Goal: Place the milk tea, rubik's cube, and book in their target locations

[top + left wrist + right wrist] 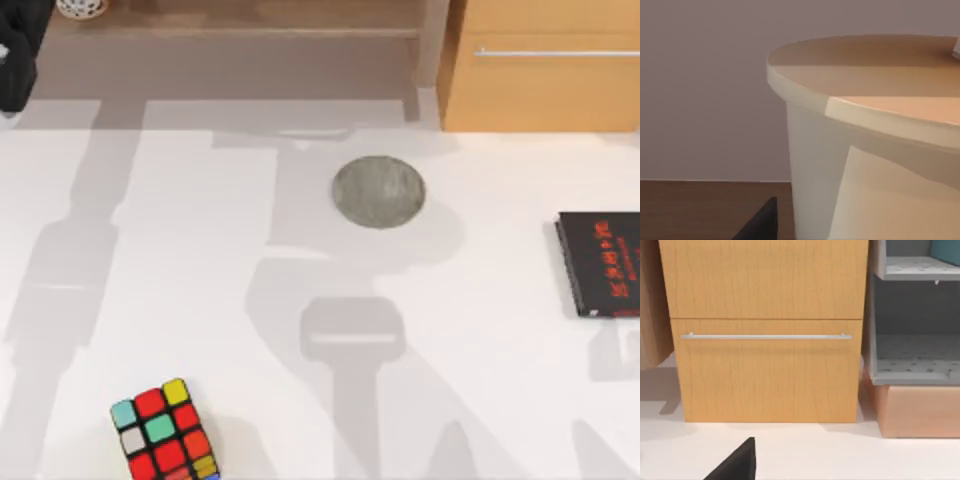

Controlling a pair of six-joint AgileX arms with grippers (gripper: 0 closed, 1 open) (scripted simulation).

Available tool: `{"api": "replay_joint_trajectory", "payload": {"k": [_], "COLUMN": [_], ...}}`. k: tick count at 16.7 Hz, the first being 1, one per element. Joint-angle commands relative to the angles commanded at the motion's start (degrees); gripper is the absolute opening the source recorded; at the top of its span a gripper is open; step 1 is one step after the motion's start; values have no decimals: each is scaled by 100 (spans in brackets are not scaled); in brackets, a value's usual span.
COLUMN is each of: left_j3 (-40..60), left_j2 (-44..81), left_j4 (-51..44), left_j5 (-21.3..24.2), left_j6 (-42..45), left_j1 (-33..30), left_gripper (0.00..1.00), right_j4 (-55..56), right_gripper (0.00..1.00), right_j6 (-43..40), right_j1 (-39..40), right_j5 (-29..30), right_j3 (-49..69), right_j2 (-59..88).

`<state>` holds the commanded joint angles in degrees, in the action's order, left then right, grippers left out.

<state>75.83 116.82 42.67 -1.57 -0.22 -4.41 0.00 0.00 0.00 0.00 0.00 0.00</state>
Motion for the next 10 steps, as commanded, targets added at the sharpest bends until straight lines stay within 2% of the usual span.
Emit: {"api": "replay_joint_trajectory", "payload": {"k": [9, 10], "left_j3": [0, 0], "left_j2": [0, 0], "left_j4": [0, 0], "left_j5": [0, 0], "left_j6": [0, 0], "left_j1": [0, 0], "left_gripper": [2, 0], "right_j4": [0, 0], "right_gripper": [100, 100], "right_j6": [0, 0], "right_j1": [0, 0], "right_j5": [0, 0], "right_j3": [0, 0], "right_j2": [0, 0]}}
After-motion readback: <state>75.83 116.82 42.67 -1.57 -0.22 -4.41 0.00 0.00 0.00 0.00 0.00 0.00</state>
